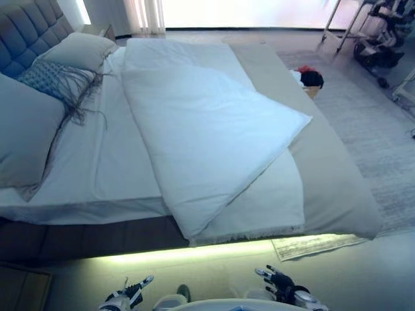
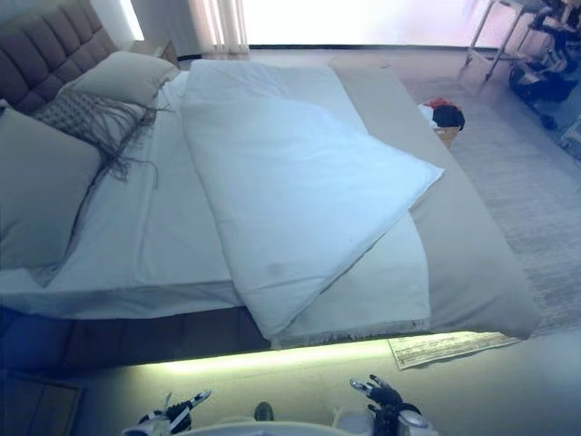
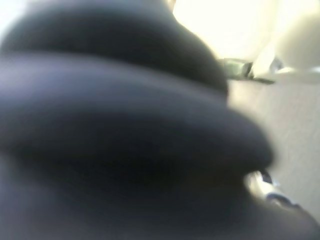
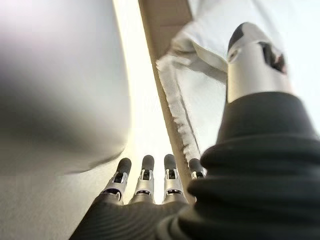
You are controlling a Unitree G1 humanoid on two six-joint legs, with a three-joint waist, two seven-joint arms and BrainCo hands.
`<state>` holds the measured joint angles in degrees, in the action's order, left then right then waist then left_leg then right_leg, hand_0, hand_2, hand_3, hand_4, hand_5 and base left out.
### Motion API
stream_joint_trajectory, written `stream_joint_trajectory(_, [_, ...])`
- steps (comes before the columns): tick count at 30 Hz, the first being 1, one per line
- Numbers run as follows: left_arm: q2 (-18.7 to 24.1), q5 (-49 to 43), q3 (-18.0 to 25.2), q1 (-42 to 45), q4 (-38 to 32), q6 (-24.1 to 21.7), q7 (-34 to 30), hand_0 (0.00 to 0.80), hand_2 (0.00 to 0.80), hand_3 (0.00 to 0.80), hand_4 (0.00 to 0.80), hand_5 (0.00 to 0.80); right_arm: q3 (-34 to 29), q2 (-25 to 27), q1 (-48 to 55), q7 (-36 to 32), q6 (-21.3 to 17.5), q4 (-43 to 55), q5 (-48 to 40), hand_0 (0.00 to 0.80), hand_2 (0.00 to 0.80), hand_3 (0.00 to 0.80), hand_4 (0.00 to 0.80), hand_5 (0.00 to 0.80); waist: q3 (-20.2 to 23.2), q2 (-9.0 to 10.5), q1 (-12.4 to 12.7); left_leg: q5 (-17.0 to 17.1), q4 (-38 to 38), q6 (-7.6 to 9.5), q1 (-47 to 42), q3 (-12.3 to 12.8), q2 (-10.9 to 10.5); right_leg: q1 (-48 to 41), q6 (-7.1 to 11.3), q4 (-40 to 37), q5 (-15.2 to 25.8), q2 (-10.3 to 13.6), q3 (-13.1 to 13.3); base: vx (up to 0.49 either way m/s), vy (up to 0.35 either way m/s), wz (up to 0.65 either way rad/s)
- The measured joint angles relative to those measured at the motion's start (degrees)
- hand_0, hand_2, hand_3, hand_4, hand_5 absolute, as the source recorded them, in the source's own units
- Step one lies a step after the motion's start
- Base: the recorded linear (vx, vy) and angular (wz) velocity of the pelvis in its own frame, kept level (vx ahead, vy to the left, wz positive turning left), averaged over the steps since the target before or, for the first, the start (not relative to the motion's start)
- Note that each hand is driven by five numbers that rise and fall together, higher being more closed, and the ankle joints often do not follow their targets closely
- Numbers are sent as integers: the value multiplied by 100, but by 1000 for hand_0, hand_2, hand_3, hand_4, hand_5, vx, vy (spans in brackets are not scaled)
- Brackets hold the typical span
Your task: Make the bed neatly
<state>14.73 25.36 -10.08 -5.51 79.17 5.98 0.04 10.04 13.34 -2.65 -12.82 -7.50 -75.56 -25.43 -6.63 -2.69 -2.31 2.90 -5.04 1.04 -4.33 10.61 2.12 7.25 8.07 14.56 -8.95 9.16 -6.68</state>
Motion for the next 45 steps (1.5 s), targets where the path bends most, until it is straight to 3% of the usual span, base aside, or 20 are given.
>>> stream_joint_trajectory(2, [-16, 0, 7, 34, 17, -2, -3, 0, 0, 0, 0, 0, -3, 12, -61, -19, 0, -10, -4, 0, 0, 0, 0, 0, -82, 72, -3, -51, -31, -71, 3, 29, -37, 281, 147, -864, 563, 111, -2, 185, -237, -4])
stream_joint_trajectory(4, [-19, -1, 11, 117, 43, -17, -20, 0, 0, 0, 0, 0, -6, -33, -29, -42, 3, -150, -3, 0, 0, 0, 0, 0, -155, 207, -54, -95, -28, -176, -28, -48, -26, 383, 119, -1020, 830, 195, 15, 232, -234, 33])
stream_joint_trajectory(6, [-129, 6, 12, 216, -22, -47, -20, 0, 0, 0, 0, 0, -53, -41, 98, -31, 21, -171, -5, 0, 0, 0, 0, 0, -153, 220, -168, -171, 15, -293, -136, -176, 200, 207, -97, -916, 1210, 5, -49, 245, -201, 74])
stream_joint_trajectory(8, [-302, 16, 16, 240, 1, -30, -27, 0, 0, 0, 0, 0, -58, 12, 142, 13, 20, -162, -3, 0, 0, 0, 0, 0, -112, 142, -134, -238, 329, -349, -183, -119, 471, -34, -308, -959, 1221, -277, -83, 271, -147, 61])
stream_joint_trajectory(10, [-419, 11, 24, 306, 9, -34, -42, 0, 0, 0, 0, 0, -65, 64, 77, 78, 14, -89, -4, 0, 0, 0, 0, 0, -132, 213, -101, -243, 837, -424, -94, -121, 514, -225, -600, -956, 1121, -327, -196, 210, -46, 42])
stream_joint_trajectory(13, [-455, 22, 58, 300, 34, -126, -62, 0, 0, 0, 0, 0, -35, 86, -71, 178, 14, -51, -11, 0, 0, 0, 0, 0, -173, 454, 97, -256, 2034, -615, 419, -173, 588, -522, -790, -1092, 1081, -223, -175, 183, 190, 2])
stream_joint_trajectory(15, [-465, 17, 1, 297, 39, -132, -63, 0, 0, 0, 0, 0, -2, 135, -211, 174, 15, -1, -136, 0, 0, 0, 0, 0, -163, 379, 171, -283, 1476, -686, 446, -154, 694, -591, -794, -1113, 1077, -279, -185, 133, 271, -4])
stream_joint_trajectory(18, [-488, 1, -70, 238, 38, -97, -60, 0, 0, 0, 0, 0, -7, 171, -320, 168, 17, 158, -394, 0, 0, 0, 0, 0, -173, 196, 184, -238, 781, -622, 360, -209, 765, -452, -740, -1061, 1058, -365, -201, 122, 177, -25])
stream_joint_trajectory(19, [-508, -12, -126, 243, 39, -82, -56, 0, 0, 0, 0, 0, -13, 191, -317, 155, 15, 223, -531, 0, 0, 0, 0, 0, -172, 57, 176, -228, 656, -559, 236, -207, 766, -436, -665, -984, 1019, -404, -235, 171, 97, -40])
stream_joint_trajectory(20, [-493, -53, -121, 240, 39, -71, -50, 0, 0, 0, 0, 0, -38, 154, -302, 104, 11, 216, -670, 0, 0, 0, 0, 0, -189, 6, 187, -102, 490, -797, 55, -201, 732, -458, -585, -906, 989, -340, -256, 217, 89, -35])
stream_joint_trajectory(22, [-355, -180, -121, 269, 34, -67, -47, 0, 0, 0, 0, 0, -8, 9, -205, -24, 11, 224, -867, 0, 0, 0, 0, 0, -151, 101, 185, -150, 362, -714, -47, -111, 551, -605, -440, -970, 1020, -69, -490, 175, 40, -14])
stream_joint_trajectory(24, [-218, -217, -121, 268, 9, -63, -45, 0, 0, 0, 0, 0, -11, -90, -143, -67, 7, 246, -1031, 0, 0, 0, 0, 0, -112, 173, 170, -162, 336, -655, -116, -130, 440, -653, -354, -1033, 1039, 19, -510, 102, 15, 7])
stream_joint_trajectory(26, [-149, -216, -122, 264, -63, -65, -47, 0, 0, 0, 0, 0, 24, -110, -168, -19, -16, 321, -1026, 0, 0, 0, 0, 0, -106, 172, 187, -183, 382, -631, -103, -164, 400, -717, -284, -1098, 1079, 50, -511, 61, 5, 5])
stream_joint_trajectory(32, [-237, -204, -134, 298, -109, -157, -188, 0, 0, 0, 0, 0, 53, -83, -520, 76, -61, 573, -1542, 0, 0, 0, 0, 0, -184, -71, 240, -288, 571, -693, 5, -324, 435, -833, -280, -1195, 1068, 7, -623, 71, -2, 10])
stream_joint_trajectory(37, [-338, -153, -523, 249, -223, -473, -382, 0, 0, 0, 0, 0, 38, 4, -788, -1, 48, 571, -2227, 0, 0, 0, 0, 0, -234, -107, 474, -430, 1063, -712, 544, -506, 466, -483, -324, -870, 911, 34, -692, -84, 10, 14])
stream_joint_trajectory(45, [-152, 776, -957, -1076, -596, -1037, -921, 0, 0, 0, 0, 0, 89, 436, -2648, -164, 412, 542, -3075, 0, 0, 0, 0, 0, -1518, -44, 651, -416, 2235, -627, 2486, -855, 403, 1358, -463, 478, 749, 296, -711, -209, -1, 20])
